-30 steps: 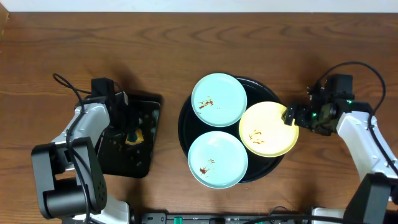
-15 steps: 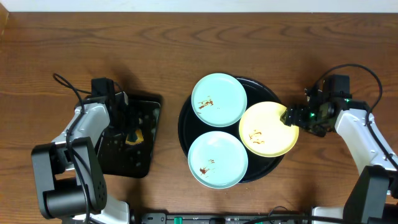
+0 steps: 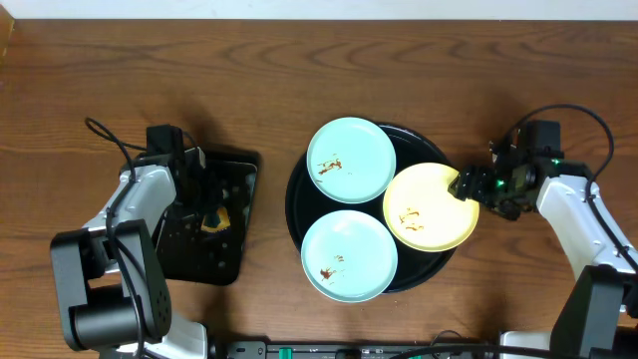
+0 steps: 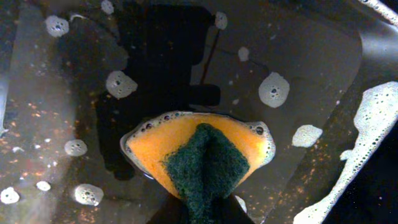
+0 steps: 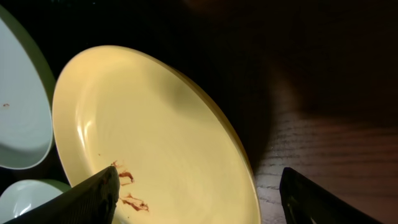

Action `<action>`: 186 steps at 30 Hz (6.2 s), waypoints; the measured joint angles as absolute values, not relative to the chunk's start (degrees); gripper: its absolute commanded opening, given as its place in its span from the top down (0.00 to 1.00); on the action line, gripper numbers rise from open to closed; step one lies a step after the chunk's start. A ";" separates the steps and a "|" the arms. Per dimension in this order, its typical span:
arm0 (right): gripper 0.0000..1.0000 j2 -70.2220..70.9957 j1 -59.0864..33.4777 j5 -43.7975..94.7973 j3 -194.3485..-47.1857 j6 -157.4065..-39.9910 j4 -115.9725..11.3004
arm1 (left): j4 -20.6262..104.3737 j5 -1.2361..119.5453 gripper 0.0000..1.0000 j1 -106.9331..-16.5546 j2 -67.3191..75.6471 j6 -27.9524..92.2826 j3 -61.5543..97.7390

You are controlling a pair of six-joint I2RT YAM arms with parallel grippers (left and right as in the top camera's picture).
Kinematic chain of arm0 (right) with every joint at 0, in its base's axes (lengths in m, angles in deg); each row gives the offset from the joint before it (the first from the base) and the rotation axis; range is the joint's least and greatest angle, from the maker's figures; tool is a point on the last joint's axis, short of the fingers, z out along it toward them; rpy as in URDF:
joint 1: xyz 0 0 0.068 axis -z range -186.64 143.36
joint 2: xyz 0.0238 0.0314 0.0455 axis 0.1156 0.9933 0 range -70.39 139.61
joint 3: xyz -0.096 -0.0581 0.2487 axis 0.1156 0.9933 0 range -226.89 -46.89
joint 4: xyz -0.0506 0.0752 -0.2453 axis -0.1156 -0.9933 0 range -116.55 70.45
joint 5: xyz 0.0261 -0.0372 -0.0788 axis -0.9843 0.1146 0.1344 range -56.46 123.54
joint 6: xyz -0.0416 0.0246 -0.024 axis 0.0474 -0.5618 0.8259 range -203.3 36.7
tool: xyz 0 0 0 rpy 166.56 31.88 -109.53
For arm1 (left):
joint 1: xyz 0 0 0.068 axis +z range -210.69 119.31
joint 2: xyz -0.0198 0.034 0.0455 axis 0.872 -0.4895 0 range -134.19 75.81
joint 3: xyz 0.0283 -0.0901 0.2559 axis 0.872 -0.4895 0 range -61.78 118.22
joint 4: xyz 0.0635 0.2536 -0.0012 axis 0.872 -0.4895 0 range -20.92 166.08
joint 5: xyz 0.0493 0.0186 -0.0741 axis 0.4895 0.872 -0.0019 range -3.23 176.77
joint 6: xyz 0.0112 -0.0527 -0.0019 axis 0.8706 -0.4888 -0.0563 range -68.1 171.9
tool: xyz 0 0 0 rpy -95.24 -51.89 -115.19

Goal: Clean dirty plates on tray and stack at the side
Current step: 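Tilt the yellow plate up with the right gripper, pulling the tray, then move the sponge with the left gripper onto the yellow plate, then scrub the yellow plate surface with the sponge in the left gripper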

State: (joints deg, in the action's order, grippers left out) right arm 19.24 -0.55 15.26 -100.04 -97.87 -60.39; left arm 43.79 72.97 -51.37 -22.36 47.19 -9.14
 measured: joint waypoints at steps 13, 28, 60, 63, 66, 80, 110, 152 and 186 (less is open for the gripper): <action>0.37 19.24 -0.55 15.04 -93.83 -101.58 -54.66 | 43.79 72.97 0.92 -51.35 -22.36 47.19 -9.14; 0.98 18.56 0.21 13.82 -89.59 -105.76 -47.58 | 43.79 72.97 0.92 -51.37 -22.36 47.19 -9.14; 0.99 17.95 -4.44 13.86 -90.59 -97.61 -54.69 | 44.40 70.35 0.93 -51.33 -20.59 47.19 -9.12; 0.99 17.95 -6.04 13.71 -90.59 -96.62 -54.90 | 44.35 70.15 0.93 -51.33 -17.86 47.19 -9.12; 0.99 17.95 -6.67 13.62 -90.59 -96.21 -55.08 | 43.85 69.91 0.93 -51.33 -14.32 47.19 -9.10; 0.99 17.97 -6.67 13.25 -90.59 -96.01 -56.65 | 44.35 56.38 0.92 -62.76 -3.80 45.42 -8.59; 0.99 17.73 -9.17 19.24 -90.51 -105.78 -49.33 | 76.03 46.35 0.93 -97.38 -13.27 29.29 -8.44; 0.99 17.40 -11.81 22.43 -91.14 -106.35 -52.96 | 77.95 49.10 0.93 -101.05 -41.75 12.61 3.75; 0.99 17.34 -11.96 22.52 -91.18 -106.35 -53.29 | 86.34 42.04 0.92 -105.53 -42.21 15.41 7.82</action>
State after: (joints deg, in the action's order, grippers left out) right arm 17.34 -11.96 22.52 -91.18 -106.35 -53.29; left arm 86.34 42.04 -105.53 -42.21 15.41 7.82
